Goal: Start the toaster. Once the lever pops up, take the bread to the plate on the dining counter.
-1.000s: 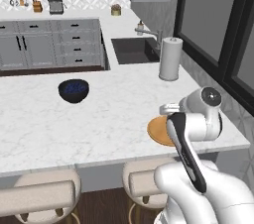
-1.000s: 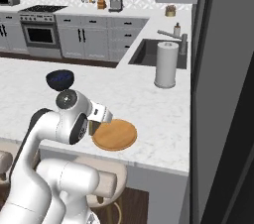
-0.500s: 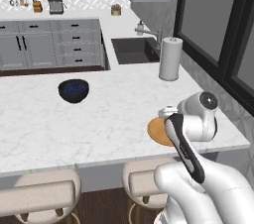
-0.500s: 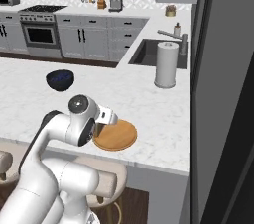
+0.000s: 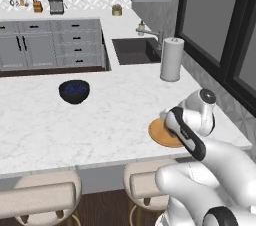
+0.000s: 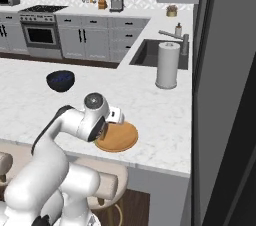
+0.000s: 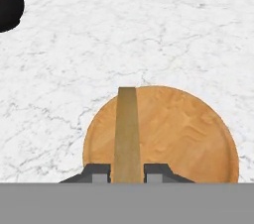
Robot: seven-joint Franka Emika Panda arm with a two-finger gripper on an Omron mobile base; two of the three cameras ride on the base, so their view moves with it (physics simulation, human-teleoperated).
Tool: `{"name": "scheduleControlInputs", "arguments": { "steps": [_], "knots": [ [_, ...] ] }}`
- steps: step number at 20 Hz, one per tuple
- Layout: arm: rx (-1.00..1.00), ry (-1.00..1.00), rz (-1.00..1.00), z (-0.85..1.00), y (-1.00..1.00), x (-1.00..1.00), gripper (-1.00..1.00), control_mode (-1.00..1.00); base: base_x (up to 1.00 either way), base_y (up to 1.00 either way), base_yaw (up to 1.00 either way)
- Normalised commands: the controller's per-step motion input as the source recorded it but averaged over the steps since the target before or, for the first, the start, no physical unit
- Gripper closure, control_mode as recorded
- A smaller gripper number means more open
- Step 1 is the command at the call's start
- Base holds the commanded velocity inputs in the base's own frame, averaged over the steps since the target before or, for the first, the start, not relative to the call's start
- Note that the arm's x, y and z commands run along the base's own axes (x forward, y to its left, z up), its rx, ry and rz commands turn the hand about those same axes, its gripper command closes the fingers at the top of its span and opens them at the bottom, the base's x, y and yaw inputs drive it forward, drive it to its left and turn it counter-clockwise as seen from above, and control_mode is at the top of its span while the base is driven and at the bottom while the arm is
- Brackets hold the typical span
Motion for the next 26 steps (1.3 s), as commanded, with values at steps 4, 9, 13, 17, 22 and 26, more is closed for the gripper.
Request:
{"name": "scheduleControlInputs", "arguments": {
  "steps": [4, 9, 13, 17, 22, 26],
  "knots": [
    [0.00, 0.01, 0.07, -0.40, 0.00, 0.23, 1.00, -1.00, 0.00, 0.00, 0.00],
    [0.00, 0.00, 0.07, -0.35, -0.07, 0.21, 1.00, -1.00, 0.00, 0.00, 0.00],
    [0.00, 0.03, 0.06, -0.25, -0.06, 0.28, 1.00, -1.00, 0.00, 0.00, 0.00],
    [-0.01, 0.13, 0.04, -0.41, 0.00, 0.28, 1.00, -1.00, 0.00, 0.00, 0.00],
    [-0.03, 0.25, 0.00, -0.60, 0.00, 0.06, -1.00, -1.00, 0.00, 0.00, 0.00],
    [-0.01, 0.16, 0.00, -0.44, 0.00, -0.01, -1.00, -1.00, 0.00, 0.00, 0.00]
  ]
}}
